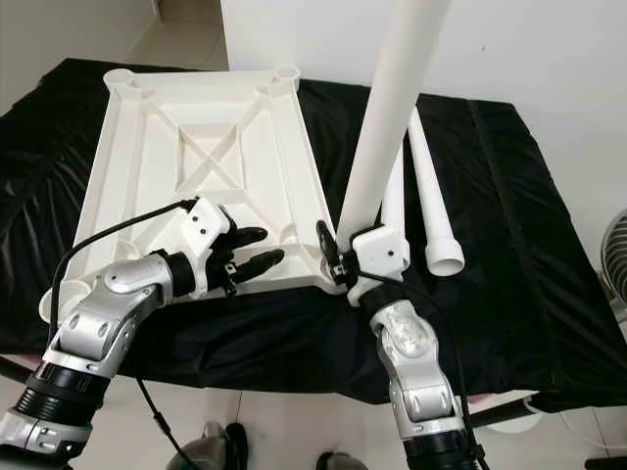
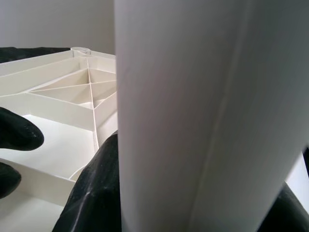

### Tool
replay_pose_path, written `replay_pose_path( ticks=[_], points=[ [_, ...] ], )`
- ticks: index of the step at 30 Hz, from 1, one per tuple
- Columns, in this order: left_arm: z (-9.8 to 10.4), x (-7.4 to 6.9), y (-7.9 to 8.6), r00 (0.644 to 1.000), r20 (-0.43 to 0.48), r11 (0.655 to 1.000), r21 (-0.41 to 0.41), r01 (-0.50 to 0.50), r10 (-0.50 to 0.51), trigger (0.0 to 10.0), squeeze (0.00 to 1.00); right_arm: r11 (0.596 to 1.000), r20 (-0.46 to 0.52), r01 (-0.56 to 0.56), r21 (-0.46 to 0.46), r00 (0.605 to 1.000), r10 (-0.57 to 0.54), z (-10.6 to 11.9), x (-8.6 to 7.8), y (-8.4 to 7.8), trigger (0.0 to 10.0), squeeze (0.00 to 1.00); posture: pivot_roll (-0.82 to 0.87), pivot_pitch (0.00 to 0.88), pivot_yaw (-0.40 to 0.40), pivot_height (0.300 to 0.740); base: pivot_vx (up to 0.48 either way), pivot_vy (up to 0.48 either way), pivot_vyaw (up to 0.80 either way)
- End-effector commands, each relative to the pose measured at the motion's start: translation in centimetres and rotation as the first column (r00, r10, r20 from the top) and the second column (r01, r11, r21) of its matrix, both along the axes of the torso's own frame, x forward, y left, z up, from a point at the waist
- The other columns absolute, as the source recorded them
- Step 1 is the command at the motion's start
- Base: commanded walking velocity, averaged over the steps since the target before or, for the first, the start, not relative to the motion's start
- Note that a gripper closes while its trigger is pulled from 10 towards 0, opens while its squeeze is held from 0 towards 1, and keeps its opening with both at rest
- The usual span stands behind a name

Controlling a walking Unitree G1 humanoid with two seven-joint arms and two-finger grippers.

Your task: Building children table

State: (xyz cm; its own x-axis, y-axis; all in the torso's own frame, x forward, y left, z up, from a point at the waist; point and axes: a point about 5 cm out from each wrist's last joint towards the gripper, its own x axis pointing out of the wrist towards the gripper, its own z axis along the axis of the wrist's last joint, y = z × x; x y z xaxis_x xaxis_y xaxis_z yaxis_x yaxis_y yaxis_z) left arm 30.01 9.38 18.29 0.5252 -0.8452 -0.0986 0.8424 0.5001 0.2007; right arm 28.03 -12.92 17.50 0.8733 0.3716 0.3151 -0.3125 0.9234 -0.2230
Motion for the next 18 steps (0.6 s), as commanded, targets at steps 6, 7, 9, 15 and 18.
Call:
replay_pose_path(
  ticks=[6,7,9,15,18],
  points=[
    [-0.2,-0.8,0.1,1.0,-0.007,1.0,0.008,0.005,-0.005,10.0,0.0,1.0,-0.096,-0.012,-0.026,0.995,0.009,-2.0,0.8,0.2,10.0,0.0,0.03,0.166,-0.02,0.74,0.0,0.0,0.0],
    [-0.3,-1.2,0.1,1.0,-0.008,1.0,0.018,0.026,-0.026,10.0,0.0,0.999,-0.098,-0.024,-0.023,0.995,0.022,-2.1,0.8,0.3,10.0,0.0,0.04,0.167,-0.024,0.74,0.0,0.0,0.0],
    [-0.4,-1.5,0.0,0.999,-0.009,0.999,0.023,0.042,-0.042,10.0,0.0,0.999,-0.099,-0.034,-0.022,0.995,0.032,-2.2,0.8,0.5,10.0,0.0,0.04,0.168,-0.024,0.74,0.0,0.0,0.0],
    [-0.8,-2.8,-0.3,0.995,-0.029,0.995,0.035,0.095,-0.094,10.0,0.0,0.998,-0.098,-0.055,-0.029,0.994,0.052,-2.4,0.6,0.7,10.0,0.0,0.04,0.171,-0.025,0.74,0.0,0.0,0.0],
    [-1.5,-4.1,-1.0,0.991,-0.044,0.991,0.048,0.127,-0.125,10.0,0.0,0.996,-0.101,-0.08,-0.032,0.992,0.076,-2.4,0.3,0.6,10.0,0.0,0.04,0.171,-0.026,0.74,0.0,0.0,0.0]
  ],
)
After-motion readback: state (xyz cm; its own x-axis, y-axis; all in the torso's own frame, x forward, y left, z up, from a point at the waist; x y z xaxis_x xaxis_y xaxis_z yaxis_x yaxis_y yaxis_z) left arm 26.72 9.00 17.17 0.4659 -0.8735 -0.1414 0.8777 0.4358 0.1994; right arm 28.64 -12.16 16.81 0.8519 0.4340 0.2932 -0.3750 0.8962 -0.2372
